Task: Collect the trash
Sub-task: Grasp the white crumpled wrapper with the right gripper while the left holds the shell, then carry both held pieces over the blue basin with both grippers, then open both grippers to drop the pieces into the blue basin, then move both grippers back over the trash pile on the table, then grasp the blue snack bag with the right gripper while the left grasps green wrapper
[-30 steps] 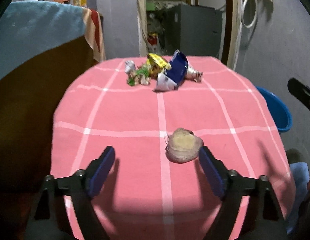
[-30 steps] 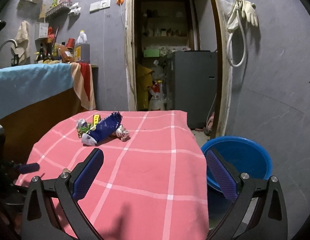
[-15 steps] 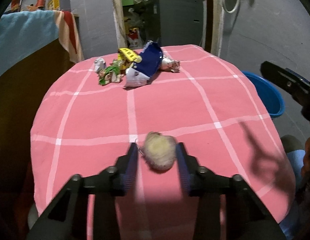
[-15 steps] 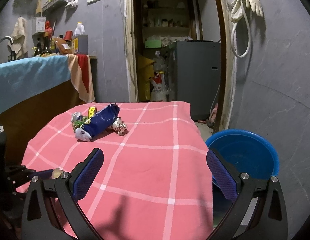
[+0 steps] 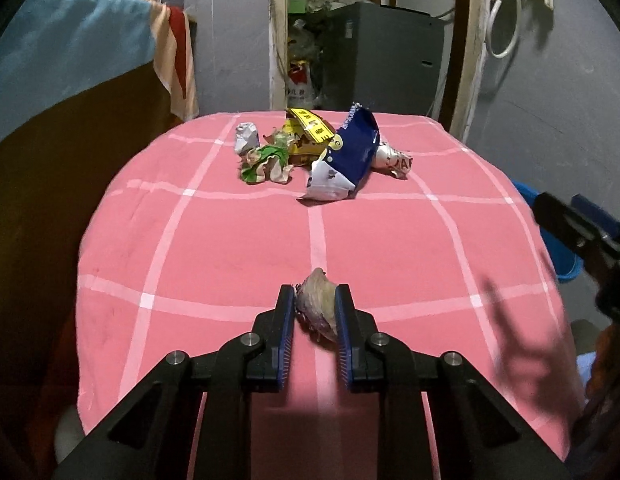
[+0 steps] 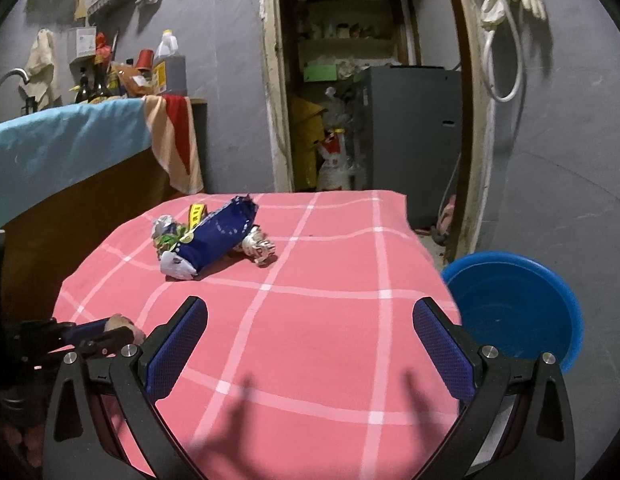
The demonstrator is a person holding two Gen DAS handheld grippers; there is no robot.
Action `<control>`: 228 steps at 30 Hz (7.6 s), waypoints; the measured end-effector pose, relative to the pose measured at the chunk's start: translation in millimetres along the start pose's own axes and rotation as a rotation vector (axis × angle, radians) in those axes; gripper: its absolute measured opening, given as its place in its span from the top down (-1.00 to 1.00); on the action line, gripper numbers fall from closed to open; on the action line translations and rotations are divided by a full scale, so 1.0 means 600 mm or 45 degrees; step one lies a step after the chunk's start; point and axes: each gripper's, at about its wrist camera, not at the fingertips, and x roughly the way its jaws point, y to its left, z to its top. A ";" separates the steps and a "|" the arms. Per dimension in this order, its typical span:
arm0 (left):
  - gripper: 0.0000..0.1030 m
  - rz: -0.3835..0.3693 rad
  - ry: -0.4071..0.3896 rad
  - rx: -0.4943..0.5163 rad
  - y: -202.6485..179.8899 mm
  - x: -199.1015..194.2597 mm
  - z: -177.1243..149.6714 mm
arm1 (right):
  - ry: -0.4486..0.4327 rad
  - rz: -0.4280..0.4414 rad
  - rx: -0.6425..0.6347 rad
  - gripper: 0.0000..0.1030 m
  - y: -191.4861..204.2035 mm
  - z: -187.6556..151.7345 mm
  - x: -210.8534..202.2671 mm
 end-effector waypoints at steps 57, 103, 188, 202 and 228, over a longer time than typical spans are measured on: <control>0.73 -0.163 -0.029 -0.226 0.042 0.007 0.055 | 0.445 0.315 -0.038 0.67 0.018 0.050 0.166; 0.73 -0.610 -0.242 0.156 -0.405 0.099 0.207 | -0.159 -0.318 0.326 0.62 -0.343 0.004 -0.069; -0.89 0.153 -0.491 -0.190 0.131 -0.064 0.089 | -0.086 0.146 0.033 -1.00 0.059 0.075 0.040; -0.90 0.226 -0.370 -0.272 0.188 -0.018 0.076 | 0.283 0.137 0.049 -1.00 0.122 0.057 0.173; -0.88 0.044 -0.155 -0.220 0.146 0.053 0.101 | 0.411 -0.068 0.138 -1.00 -0.022 0.053 0.192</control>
